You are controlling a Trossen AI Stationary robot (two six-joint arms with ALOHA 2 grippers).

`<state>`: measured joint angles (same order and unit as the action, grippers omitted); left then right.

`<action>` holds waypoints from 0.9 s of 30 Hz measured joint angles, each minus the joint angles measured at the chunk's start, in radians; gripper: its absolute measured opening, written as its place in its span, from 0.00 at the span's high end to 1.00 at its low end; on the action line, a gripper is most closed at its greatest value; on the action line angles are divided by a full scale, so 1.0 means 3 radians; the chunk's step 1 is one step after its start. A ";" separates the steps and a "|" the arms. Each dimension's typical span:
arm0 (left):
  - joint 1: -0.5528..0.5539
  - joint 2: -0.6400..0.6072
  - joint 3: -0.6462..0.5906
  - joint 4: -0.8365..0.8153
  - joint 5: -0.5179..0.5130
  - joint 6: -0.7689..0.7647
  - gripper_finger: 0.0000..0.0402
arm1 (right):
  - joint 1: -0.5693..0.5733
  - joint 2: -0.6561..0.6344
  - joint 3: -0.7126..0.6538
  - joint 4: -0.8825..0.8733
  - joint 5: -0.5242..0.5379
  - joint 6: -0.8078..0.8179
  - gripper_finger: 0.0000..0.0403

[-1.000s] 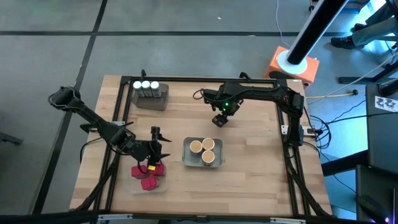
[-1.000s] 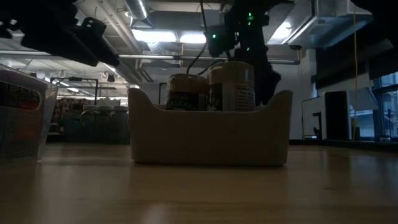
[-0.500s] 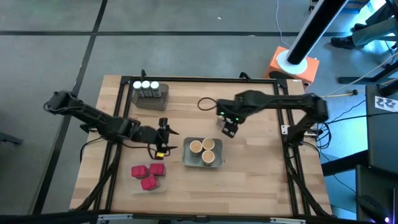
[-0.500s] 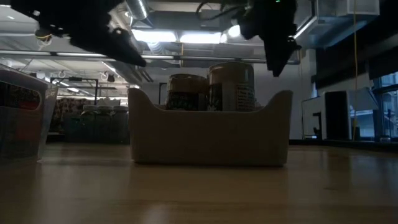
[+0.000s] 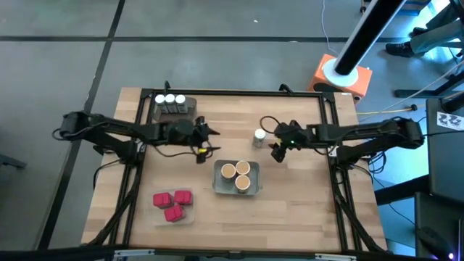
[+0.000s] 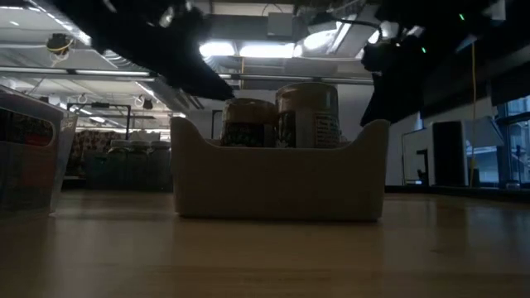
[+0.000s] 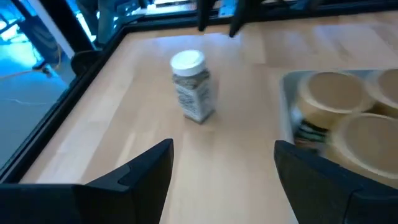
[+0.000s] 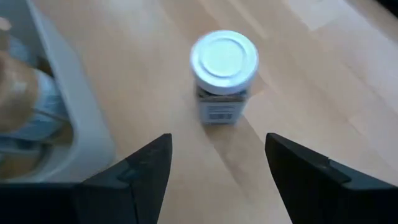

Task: Sort spices by type
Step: Put the white seasoning bottle into the black bin

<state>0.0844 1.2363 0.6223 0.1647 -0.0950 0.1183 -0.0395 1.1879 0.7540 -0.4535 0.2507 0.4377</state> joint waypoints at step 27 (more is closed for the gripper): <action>0.0510 0.2209 0.2110 -0.0065 0.1022 0.0578 0.35 | 0.0001 -0.0130 -0.1009 0.1507 0.0476 0.0116 0.36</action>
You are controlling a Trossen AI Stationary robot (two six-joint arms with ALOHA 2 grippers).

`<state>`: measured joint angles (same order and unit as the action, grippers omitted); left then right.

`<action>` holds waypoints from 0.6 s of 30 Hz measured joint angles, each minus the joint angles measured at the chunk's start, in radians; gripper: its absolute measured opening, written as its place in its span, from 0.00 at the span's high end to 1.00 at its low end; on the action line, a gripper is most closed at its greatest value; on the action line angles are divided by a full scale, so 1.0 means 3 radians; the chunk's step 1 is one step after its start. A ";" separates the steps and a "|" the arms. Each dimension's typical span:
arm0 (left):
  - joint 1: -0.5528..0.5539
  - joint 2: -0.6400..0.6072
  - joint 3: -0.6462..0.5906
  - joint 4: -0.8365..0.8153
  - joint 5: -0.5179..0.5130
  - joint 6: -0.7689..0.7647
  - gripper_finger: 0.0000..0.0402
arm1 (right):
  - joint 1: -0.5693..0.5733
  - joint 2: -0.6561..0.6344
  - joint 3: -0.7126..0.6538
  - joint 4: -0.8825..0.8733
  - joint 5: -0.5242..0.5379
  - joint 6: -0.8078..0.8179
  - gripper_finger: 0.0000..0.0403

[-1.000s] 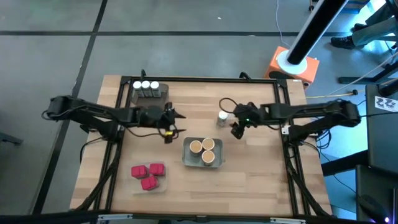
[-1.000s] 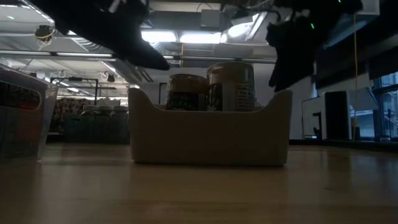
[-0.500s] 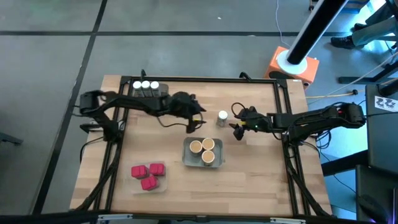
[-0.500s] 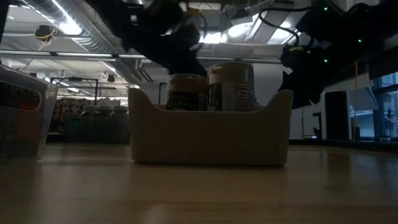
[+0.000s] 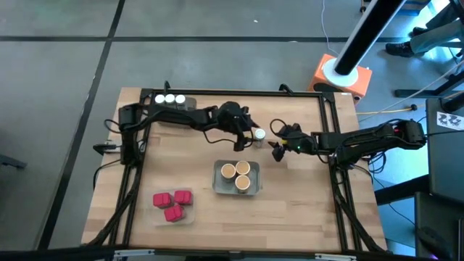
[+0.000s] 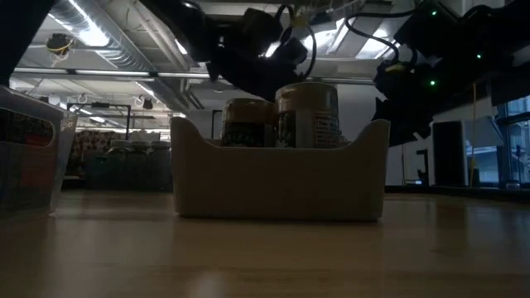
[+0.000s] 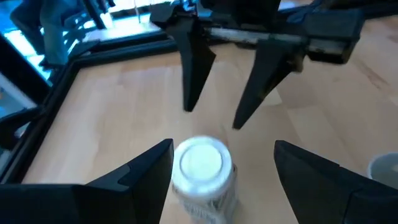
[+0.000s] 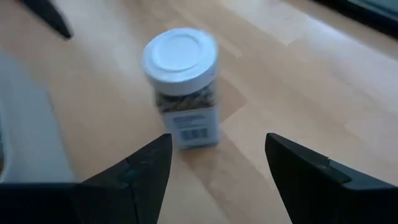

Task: Sort spices by type
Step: Put the white seasoning bottle into the black bin

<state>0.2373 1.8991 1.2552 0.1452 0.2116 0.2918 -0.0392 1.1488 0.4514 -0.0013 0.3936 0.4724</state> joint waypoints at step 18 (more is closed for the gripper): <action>0.0082 0.0490 0.0010 0.0718 0.0053 -0.0168 0.35 | -0.0001 0.0003 0.0000 0.0001 0.0058 -0.0018 0.36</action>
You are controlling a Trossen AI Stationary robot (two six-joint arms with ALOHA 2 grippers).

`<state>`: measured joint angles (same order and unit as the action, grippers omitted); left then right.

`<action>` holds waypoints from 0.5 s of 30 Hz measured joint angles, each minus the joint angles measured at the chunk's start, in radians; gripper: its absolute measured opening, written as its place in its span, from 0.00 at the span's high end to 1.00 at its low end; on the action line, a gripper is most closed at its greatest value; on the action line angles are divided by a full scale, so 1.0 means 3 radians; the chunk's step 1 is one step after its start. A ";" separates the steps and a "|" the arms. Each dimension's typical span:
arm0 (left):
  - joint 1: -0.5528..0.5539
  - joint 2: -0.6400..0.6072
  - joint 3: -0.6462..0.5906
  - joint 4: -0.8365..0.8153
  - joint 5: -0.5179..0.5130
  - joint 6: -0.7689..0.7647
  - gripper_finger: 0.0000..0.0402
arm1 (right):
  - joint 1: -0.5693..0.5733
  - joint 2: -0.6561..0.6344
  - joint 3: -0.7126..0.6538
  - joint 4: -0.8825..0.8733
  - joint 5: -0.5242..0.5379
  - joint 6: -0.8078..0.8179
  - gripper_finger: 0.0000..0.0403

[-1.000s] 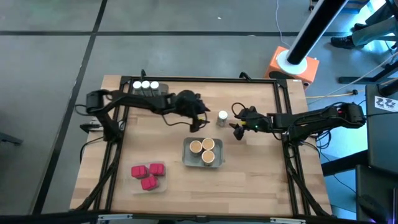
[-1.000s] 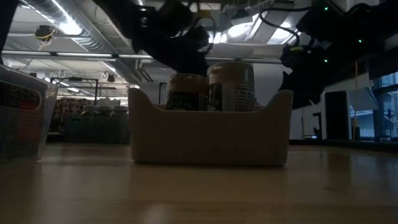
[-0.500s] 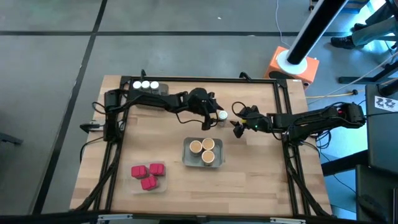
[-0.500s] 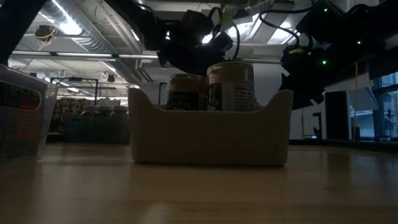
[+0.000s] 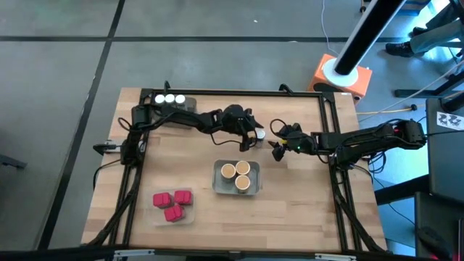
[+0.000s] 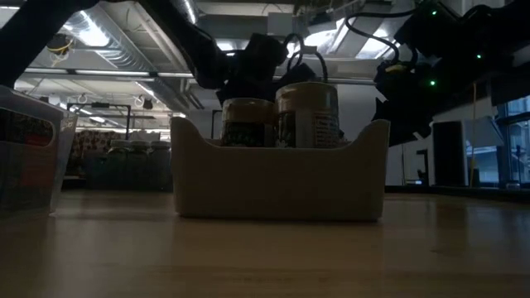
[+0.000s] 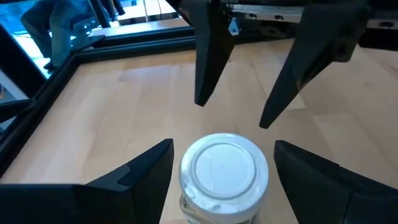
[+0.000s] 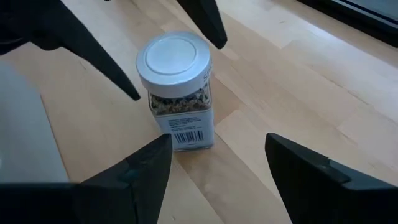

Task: Sort spices by type
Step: Put the white seasoning bottle into the black bin

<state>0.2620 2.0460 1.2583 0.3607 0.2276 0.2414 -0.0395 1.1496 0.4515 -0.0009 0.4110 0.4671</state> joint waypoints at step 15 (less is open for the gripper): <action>0.0012 0.0198 0.0000 0.0210 0.0019 0.0016 0.37 | 0.0000 0.0000 0.0000 0.0010 0.0003 -0.0003 0.36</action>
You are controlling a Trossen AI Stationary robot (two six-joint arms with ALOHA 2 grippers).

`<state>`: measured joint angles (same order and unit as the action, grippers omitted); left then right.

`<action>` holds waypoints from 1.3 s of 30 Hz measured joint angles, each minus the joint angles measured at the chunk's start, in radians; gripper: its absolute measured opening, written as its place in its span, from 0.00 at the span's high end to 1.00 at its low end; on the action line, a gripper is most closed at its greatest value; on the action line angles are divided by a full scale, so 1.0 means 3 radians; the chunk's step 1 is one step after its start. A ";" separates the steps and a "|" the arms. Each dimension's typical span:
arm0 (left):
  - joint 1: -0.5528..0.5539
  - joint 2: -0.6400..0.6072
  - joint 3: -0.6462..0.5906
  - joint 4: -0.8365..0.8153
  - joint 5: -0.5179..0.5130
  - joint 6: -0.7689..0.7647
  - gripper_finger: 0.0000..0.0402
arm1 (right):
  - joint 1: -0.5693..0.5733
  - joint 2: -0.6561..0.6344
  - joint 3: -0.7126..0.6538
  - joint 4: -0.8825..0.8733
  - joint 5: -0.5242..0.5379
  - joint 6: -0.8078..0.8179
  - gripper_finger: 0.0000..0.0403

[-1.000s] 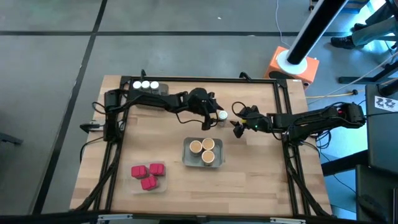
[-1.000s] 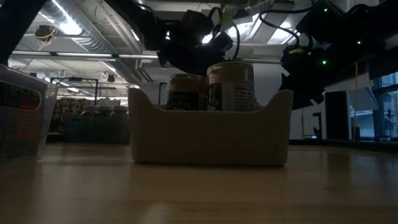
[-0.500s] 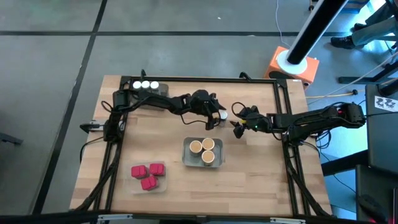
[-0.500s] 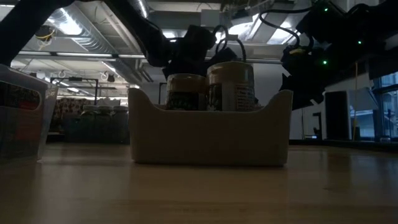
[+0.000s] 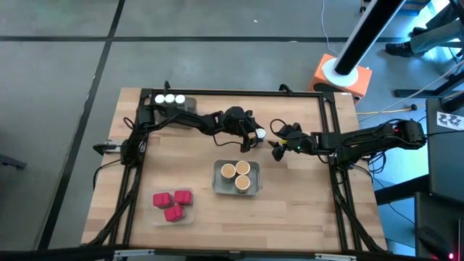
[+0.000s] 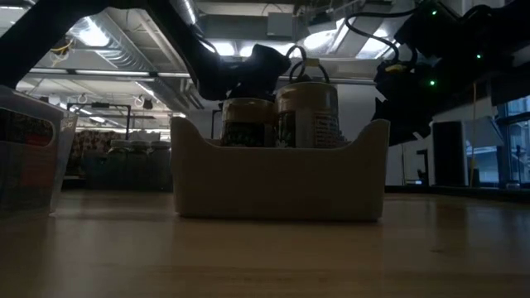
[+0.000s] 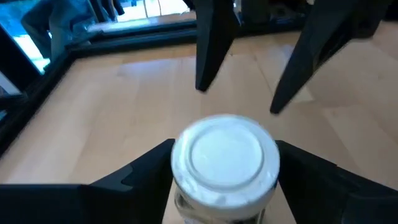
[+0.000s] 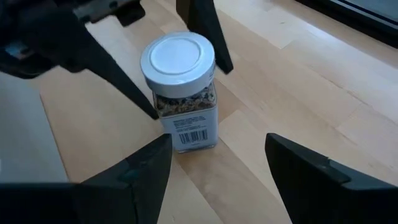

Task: Sort spices by type
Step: Put the white seasoning bottle into the black bin

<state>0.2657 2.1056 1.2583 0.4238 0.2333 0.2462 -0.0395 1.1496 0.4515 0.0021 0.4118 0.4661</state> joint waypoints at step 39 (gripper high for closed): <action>0.0428 -0.1882 -0.0024 -0.2251 -0.0898 0.0656 0.52 | 0.0000 0.0001 -0.0001 -0.0069 0.0165 -0.0013 0.36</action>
<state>0.3940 1.5408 1.2510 -0.2515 -0.0360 0.4430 -0.0395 1.1500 0.4512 -0.0186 0.4614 0.4622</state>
